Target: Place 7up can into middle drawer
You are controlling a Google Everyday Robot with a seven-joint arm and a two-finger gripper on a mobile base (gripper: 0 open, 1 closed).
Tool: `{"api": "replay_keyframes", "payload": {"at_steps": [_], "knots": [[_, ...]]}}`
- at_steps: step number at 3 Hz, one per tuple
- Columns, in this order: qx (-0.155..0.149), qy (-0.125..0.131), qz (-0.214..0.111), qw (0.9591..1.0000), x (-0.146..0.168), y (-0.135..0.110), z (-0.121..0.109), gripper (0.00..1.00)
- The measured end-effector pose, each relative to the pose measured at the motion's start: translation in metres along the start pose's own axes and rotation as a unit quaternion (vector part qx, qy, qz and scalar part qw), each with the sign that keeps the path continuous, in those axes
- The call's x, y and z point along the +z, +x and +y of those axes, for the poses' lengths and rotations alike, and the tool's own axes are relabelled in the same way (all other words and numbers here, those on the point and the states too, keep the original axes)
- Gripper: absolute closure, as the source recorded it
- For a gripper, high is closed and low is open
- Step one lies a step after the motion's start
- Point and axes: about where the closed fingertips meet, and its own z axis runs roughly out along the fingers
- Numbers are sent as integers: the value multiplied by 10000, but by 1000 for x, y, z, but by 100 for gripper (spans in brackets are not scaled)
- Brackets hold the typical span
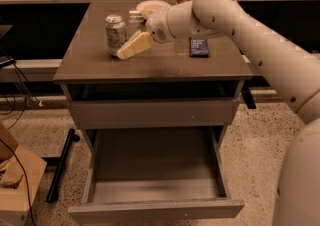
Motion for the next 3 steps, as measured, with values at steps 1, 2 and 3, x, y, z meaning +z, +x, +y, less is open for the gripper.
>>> {"api": "replay_keyframes", "payload": {"at_steps": [1,2,3], "knots": [[216,-190,-356,9989,38,9,-16,0],[340,-412,-661,9964,74,4,-24,18],[289,-645,-894,9935,97,-9,-23,41]]}}
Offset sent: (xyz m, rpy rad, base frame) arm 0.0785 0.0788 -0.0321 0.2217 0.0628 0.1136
